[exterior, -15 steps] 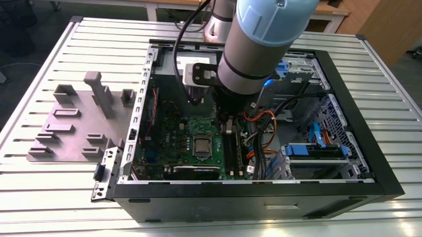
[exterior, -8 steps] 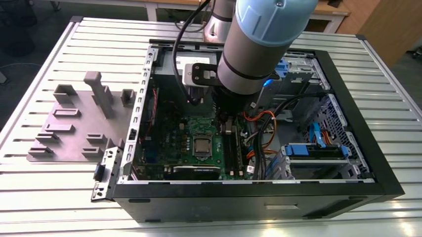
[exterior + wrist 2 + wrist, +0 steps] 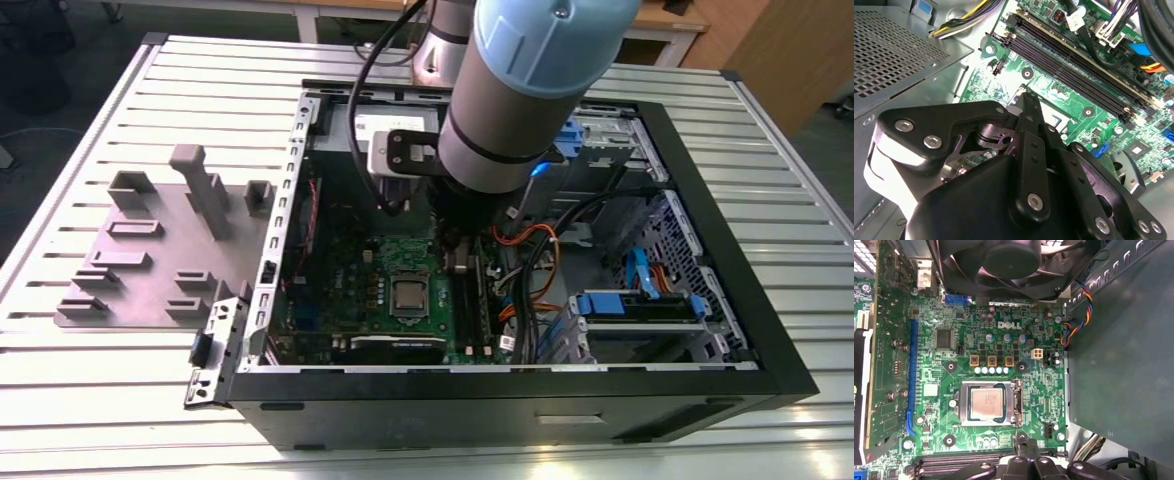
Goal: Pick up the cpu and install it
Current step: 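Install the first cpu locking lever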
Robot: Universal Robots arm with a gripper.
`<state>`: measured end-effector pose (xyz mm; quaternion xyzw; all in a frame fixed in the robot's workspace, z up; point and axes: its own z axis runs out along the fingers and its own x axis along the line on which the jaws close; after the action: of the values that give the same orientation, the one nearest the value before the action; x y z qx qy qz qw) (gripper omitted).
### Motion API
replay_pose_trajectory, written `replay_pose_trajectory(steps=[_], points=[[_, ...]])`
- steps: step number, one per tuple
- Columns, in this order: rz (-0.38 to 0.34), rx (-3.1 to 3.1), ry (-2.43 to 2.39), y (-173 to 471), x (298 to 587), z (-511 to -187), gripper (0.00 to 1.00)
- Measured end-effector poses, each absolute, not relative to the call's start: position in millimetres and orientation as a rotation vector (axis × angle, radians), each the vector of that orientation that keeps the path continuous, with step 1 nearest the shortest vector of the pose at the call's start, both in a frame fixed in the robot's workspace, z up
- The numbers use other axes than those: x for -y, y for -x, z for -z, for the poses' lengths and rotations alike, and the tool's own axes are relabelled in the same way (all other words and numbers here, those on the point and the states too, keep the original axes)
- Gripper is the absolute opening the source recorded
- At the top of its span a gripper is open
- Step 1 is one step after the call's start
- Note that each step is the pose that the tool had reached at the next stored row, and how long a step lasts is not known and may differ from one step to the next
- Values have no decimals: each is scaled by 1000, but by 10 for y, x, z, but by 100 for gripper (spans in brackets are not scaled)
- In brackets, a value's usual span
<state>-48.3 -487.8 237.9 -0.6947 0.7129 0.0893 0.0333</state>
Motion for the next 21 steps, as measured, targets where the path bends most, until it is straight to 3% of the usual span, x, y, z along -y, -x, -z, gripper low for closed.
replay_pose_trajectory(steps=[21], points=[[-274, -2193, 2139, 495, 4941, -2375, 11]])
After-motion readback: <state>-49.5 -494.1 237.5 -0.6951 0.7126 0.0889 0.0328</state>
